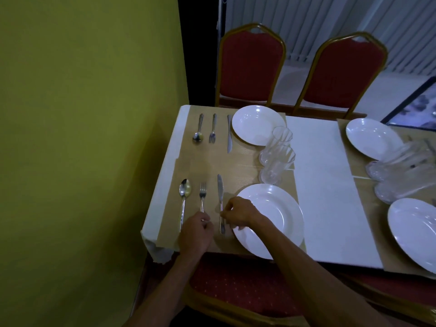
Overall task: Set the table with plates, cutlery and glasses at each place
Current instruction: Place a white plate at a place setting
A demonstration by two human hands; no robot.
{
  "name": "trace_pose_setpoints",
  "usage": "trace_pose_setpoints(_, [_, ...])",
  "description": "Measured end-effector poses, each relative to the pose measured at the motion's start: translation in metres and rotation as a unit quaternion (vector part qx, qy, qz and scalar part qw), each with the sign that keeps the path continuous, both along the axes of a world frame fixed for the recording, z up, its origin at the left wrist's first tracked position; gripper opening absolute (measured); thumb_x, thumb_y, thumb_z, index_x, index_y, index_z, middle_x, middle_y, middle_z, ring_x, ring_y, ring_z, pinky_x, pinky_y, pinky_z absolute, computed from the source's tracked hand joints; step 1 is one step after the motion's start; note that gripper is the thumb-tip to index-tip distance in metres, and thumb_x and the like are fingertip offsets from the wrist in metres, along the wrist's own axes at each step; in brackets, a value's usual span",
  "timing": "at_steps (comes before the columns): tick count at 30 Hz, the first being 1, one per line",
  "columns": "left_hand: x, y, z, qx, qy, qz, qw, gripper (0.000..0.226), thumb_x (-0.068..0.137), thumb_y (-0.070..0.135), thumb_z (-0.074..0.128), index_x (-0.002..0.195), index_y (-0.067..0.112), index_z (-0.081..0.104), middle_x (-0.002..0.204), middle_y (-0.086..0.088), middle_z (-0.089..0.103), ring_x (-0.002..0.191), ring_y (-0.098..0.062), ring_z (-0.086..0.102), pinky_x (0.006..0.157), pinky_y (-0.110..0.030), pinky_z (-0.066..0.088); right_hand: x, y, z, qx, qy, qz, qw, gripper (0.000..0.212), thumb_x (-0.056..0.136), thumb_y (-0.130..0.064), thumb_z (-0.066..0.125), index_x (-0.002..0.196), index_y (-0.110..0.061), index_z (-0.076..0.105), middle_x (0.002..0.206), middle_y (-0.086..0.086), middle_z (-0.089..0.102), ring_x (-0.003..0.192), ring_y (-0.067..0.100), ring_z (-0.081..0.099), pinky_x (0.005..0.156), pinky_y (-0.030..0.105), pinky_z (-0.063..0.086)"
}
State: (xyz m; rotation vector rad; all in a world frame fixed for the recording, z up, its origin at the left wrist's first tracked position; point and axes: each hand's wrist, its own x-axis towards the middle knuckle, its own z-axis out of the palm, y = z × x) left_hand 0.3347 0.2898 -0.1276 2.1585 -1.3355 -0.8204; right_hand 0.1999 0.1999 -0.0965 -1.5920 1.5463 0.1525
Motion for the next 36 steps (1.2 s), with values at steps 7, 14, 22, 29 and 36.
trace_pose_setpoints(7, [-0.040, -0.017, 0.017, 0.025, 0.060, 0.012, 0.998, 0.015, 0.087, 0.016, 0.058, 0.090, 0.027, 0.067, 0.080, 0.009, 0.071, 0.080, -0.011, 0.066, 0.060, -0.021, 0.042, -0.051, 0.000, 0.010, -0.029, -0.013, -0.024, 0.999, 0.034, 0.094, -0.031, 0.061, 0.097, 0.000, 0.073, 0.082, 0.015, 0.076, 0.072, 0.029, 0.075, 0.059, 0.028, 0.059])
trace_pose_setpoints(14, [-0.083, -0.009, 0.014, 0.037, 0.074, 0.035, 0.996, 0.023, 0.086, 0.015, 0.060, 0.105, 0.023, 0.068, 0.095, 0.008, 0.066, 0.091, -0.013, 0.062, 0.072, -0.024, 0.040, -0.111, 0.001, 0.022, -0.055, -0.014, -0.031, 0.998, 0.029, 0.095, -0.030, 0.059, 0.096, -0.004, 0.072, 0.089, 0.014, 0.075, 0.078, 0.025, 0.074, 0.067, 0.032, 0.060])
trace_pose_setpoints(22, [-0.108, 0.011, 0.001, 0.061, 0.032, 0.072, 0.995, 0.039, 0.084, 0.013, 0.064, 0.122, 0.011, 0.059, 0.112, -0.008, 0.063, 0.089, -0.018, 0.057, 0.078, -0.029, 0.047, -0.203, -0.004, 0.010, -0.132, 0.059, -0.114, 0.983, 0.023, 0.086, -0.026, 0.059, 0.104, -0.012, 0.063, 0.104, 0.007, 0.064, 0.095, 0.025, 0.062, 0.074, 0.031, 0.049])
trace_pose_setpoints(29, [-0.111, 0.016, -0.001, 0.076, 0.006, 0.082, 0.994, 0.023, 0.087, 0.006, 0.061, 0.109, 0.010, 0.062, 0.099, -0.009, 0.069, 0.097, -0.029, 0.064, 0.076, -0.026, 0.040, -0.241, 0.015, -0.016, -0.061, 0.023, -0.085, 0.994, 0.028, 0.093, -0.024, 0.058, 0.101, 0.001, 0.068, 0.099, 0.013, 0.071, 0.088, 0.024, 0.065, 0.074, 0.032, 0.049])
trace_pose_setpoints(36, [-0.116, 0.015, 0.002, 0.046, -0.025, 0.020, 0.998, 0.023, 0.086, 0.007, 0.066, 0.108, 0.014, 0.071, 0.080, 0.003, 0.063, 0.078, -0.016, 0.055, 0.069, -0.022, 0.035, -0.249, 0.013, -0.030, -0.073, -0.002, -0.055, 0.996, 0.025, 0.097, -0.020, 0.051, 0.079, -0.006, 0.061, 0.089, 0.014, 0.069, 0.084, 0.028, 0.066, 0.073, 0.034, 0.052])
